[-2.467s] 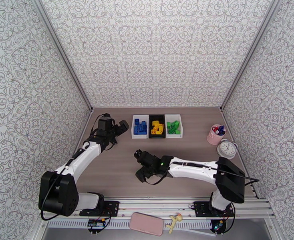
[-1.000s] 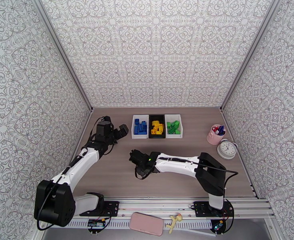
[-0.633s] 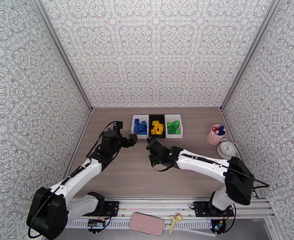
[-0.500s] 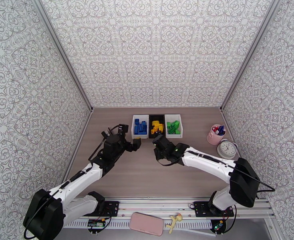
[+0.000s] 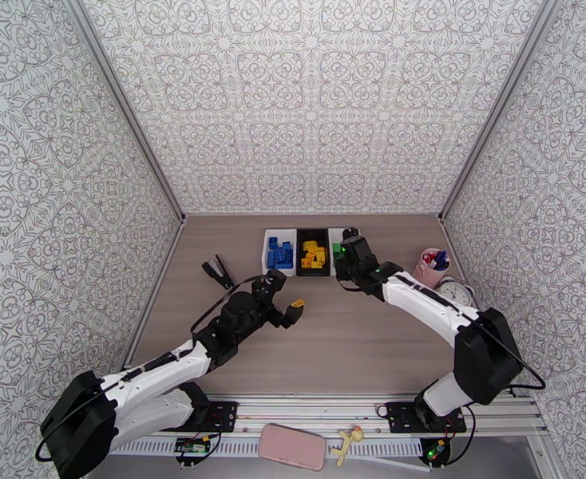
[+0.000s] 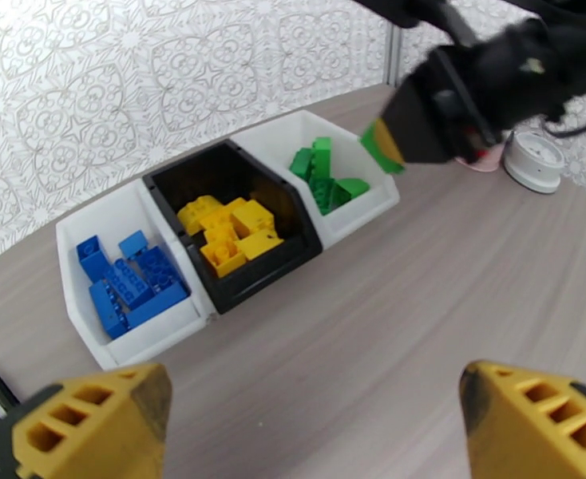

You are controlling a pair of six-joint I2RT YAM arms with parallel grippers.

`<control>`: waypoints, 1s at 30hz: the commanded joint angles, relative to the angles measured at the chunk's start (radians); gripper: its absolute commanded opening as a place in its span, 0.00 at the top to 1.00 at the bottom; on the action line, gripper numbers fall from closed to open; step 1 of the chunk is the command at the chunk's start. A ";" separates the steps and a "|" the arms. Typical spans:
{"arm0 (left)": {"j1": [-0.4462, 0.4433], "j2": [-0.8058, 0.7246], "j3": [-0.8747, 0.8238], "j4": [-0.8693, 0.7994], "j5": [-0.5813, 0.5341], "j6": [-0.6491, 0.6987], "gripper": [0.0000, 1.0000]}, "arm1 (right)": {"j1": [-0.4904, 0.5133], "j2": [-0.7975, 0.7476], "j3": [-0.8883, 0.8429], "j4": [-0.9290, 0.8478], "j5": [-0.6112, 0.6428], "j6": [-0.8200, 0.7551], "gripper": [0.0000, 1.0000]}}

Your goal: Sort the legos into containers by color

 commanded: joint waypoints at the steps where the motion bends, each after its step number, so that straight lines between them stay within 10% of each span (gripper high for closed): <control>1: -0.022 0.002 -0.009 0.053 0.019 0.026 0.00 | -0.020 0.090 0.081 0.104 -0.001 -0.083 0.98; 20: -0.047 -0.003 -0.009 0.057 -0.004 0.052 0.00 | -0.141 0.436 0.377 0.169 -0.029 -0.084 0.92; 30: -0.037 -0.024 -0.013 0.047 -0.022 0.035 0.00 | -0.145 0.378 0.351 0.177 -0.071 -0.104 0.41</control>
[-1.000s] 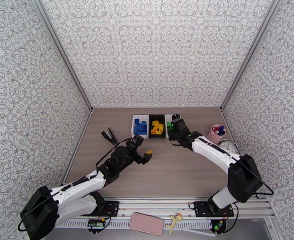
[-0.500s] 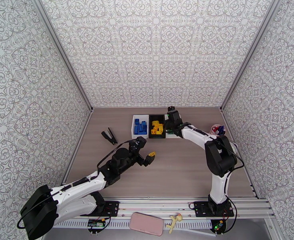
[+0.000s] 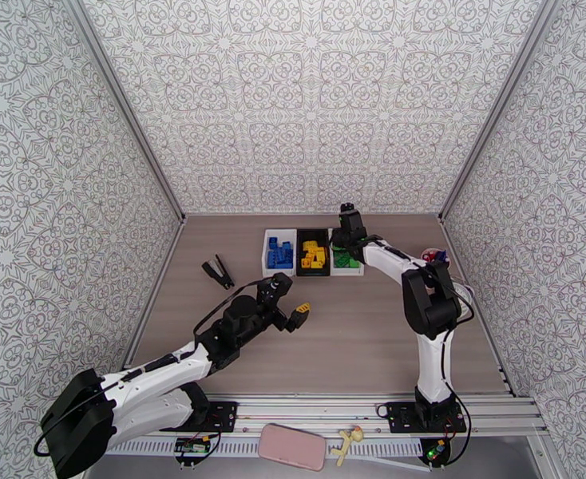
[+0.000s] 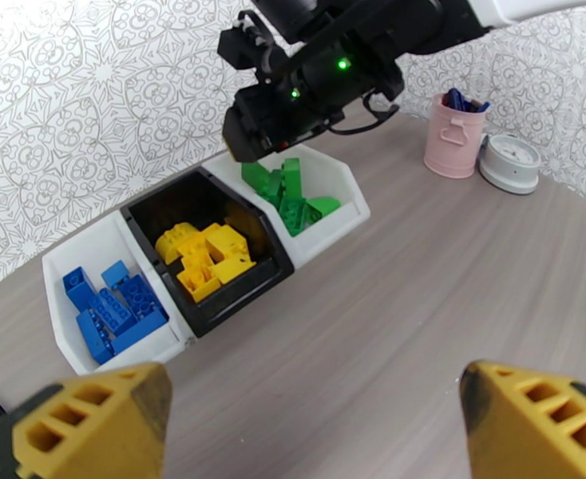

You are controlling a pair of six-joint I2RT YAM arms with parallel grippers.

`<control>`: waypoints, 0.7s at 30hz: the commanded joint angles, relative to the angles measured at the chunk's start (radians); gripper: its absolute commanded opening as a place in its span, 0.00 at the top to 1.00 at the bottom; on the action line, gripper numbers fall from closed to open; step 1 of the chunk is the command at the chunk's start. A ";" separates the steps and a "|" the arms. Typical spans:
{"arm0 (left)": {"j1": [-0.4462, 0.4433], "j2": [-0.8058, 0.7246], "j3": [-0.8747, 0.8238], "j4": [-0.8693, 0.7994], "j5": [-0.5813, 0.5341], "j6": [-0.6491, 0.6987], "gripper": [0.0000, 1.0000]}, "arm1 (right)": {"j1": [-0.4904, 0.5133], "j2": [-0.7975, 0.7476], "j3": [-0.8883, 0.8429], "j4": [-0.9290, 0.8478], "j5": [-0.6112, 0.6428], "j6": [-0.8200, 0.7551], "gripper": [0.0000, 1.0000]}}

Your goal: Sort the legos into containers by color

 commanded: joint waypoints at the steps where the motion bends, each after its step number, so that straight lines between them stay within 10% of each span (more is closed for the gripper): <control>1: 0.002 -0.023 -0.014 0.016 -0.019 0.007 0.00 | 0.001 -0.077 -0.036 0.022 -0.033 -0.013 0.37; 9: 0.091 -0.060 -0.031 0.014 -0.043 0.010 0.00 | -0.005 -0.346 -0.335 0.178 -0.068 -0.100 0.10; 21: 0.321 -0.188 -0.109 -0.006 -0.166 0.103 0.00 | -0.103 -0.821 -0.823 0.346 0.016 -0.293 0.00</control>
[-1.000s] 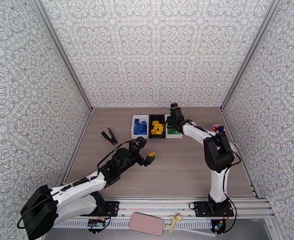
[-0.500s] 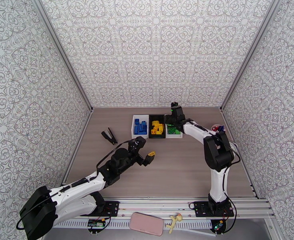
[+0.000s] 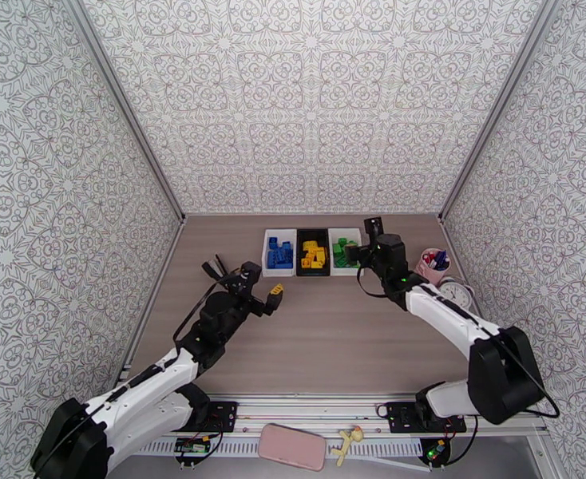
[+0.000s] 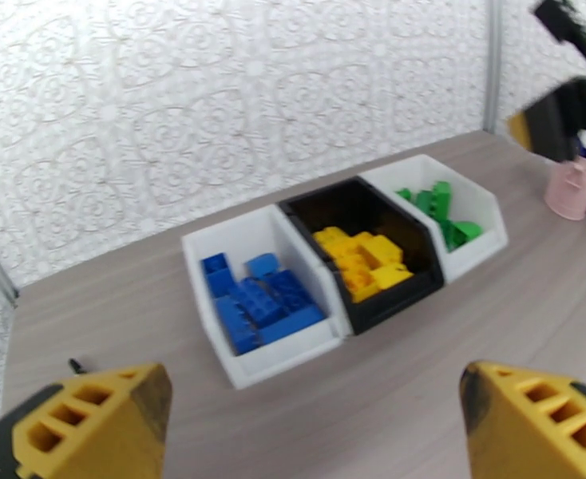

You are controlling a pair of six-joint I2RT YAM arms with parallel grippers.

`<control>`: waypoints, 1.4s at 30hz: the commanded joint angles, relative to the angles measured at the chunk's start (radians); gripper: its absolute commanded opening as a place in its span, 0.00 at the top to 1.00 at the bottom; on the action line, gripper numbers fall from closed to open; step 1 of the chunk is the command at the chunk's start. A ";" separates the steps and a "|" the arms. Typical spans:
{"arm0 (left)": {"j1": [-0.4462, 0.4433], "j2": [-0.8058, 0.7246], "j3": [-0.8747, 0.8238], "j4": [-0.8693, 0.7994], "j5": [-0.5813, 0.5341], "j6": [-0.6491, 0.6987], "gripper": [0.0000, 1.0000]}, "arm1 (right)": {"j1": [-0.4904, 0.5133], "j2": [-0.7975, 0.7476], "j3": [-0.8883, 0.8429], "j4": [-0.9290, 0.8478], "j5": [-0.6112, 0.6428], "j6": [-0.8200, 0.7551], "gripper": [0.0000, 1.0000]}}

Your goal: Sort the legos into containers by color

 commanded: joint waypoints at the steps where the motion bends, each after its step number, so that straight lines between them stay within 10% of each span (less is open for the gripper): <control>1: 0.071 -0.034 -0.042 -0.002 -0.070 0.049 0.00 | -0.059 -0.107 -0.115 0.069 0.044 -0.061 0.00; 20: 0.484 0.265 -0.145 0.369 0.109 -0.009 0.00 | -0.272 0.079 -0.432 0.626 -0.026 -0.009 0.01; 42: 0.609 0.613 0.015 0.416 0.170 -0.078 0.00 | -0.295 0.178 -0.430 0.700 -0.082 -0.004 0.01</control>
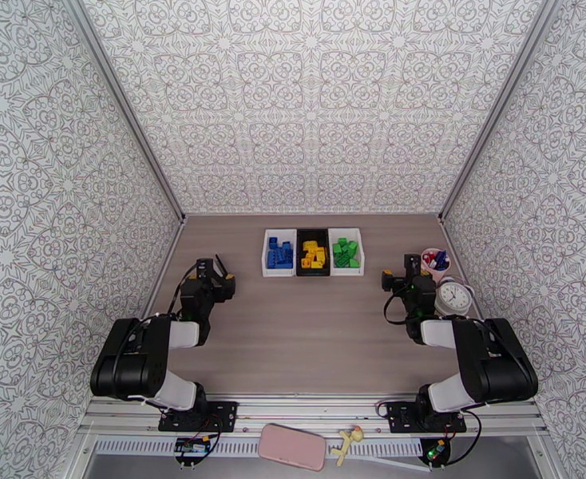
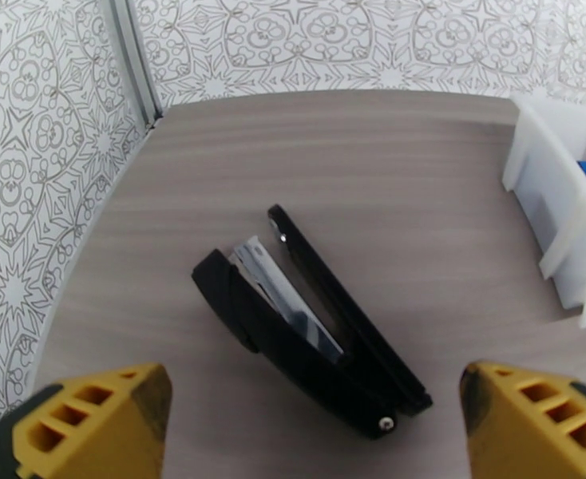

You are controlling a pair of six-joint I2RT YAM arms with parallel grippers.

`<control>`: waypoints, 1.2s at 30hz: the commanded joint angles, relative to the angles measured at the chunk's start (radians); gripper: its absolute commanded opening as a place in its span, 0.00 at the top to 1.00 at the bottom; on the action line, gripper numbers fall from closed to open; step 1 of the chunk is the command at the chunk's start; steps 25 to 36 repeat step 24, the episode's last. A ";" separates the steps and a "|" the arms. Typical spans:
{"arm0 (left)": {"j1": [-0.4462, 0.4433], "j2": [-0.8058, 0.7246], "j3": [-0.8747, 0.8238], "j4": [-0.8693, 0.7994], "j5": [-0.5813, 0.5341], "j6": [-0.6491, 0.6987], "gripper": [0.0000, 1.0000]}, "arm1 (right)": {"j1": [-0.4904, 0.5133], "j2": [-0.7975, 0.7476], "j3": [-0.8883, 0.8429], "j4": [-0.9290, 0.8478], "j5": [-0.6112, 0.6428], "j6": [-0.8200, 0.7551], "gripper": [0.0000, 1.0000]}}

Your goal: Sort the legos into containers by color

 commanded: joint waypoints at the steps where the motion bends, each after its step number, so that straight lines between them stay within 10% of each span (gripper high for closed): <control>1: 0.014 0.002 0.023 -0.021 0.021 -0.035 0.00 | -0.008 0.003 0.011 0.015 -0.016 0.017 0.01; 36: 0.008 0.001 0.026 -0.025 0.013 -0.032 0.00 | -0.011 0.000 0.007 0.016 -0.019 0.014 0.00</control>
